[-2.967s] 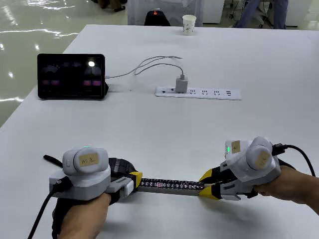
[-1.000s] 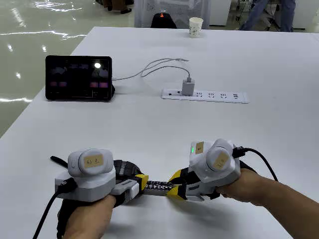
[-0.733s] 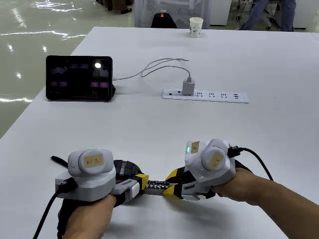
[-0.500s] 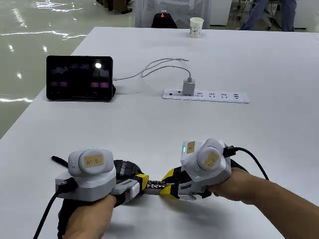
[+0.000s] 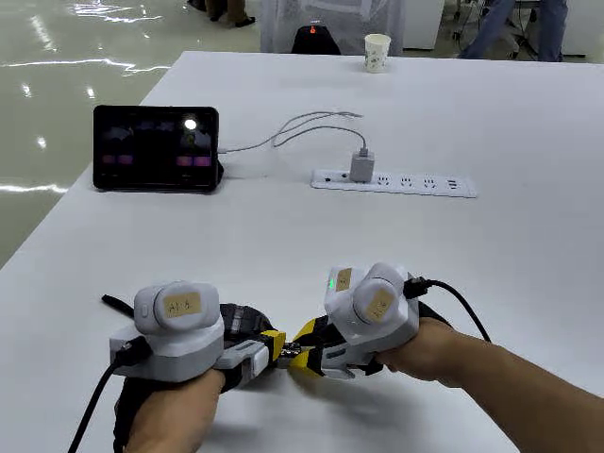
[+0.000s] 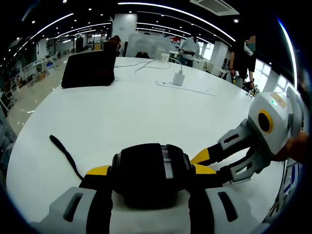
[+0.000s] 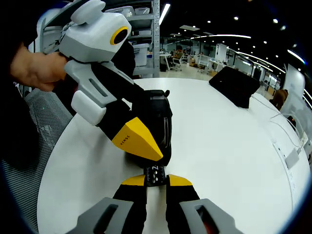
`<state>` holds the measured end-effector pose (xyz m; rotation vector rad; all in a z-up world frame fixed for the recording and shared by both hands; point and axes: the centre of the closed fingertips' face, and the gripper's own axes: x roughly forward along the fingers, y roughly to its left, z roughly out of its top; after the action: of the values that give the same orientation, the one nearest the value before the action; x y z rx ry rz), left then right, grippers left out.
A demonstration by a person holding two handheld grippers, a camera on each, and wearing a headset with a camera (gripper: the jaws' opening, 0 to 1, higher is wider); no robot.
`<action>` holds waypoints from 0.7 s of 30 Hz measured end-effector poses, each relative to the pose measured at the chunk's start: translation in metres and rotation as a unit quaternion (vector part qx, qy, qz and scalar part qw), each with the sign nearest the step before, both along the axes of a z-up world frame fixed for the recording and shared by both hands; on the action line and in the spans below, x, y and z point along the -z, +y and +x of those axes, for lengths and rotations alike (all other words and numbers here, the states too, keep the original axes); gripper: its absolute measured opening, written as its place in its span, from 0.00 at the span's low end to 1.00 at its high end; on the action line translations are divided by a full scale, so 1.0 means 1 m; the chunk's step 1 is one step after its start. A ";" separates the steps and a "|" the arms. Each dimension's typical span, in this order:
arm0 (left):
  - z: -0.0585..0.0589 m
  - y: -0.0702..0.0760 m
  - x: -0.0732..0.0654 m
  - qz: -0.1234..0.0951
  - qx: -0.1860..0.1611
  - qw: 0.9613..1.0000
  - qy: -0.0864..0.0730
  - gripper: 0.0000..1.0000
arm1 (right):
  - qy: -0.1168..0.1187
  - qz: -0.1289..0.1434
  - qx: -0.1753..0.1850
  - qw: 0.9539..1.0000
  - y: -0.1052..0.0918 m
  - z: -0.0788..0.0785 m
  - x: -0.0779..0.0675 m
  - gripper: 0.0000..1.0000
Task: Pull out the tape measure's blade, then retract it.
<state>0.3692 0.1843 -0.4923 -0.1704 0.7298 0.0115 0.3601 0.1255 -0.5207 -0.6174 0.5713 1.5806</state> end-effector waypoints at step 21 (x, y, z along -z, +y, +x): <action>0.000 -0.001 0.000 -0.002 -0.002 1.000 0.000 0.60 | -0.019 -0.010 -0.019 1.000 0.009 -0.002 0.001 0.12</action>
<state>0.3690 0.1834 -0.4925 -0.1752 0.7296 0.0139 0.3586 0.1348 -0.5215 -0.6753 0.5505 1.5969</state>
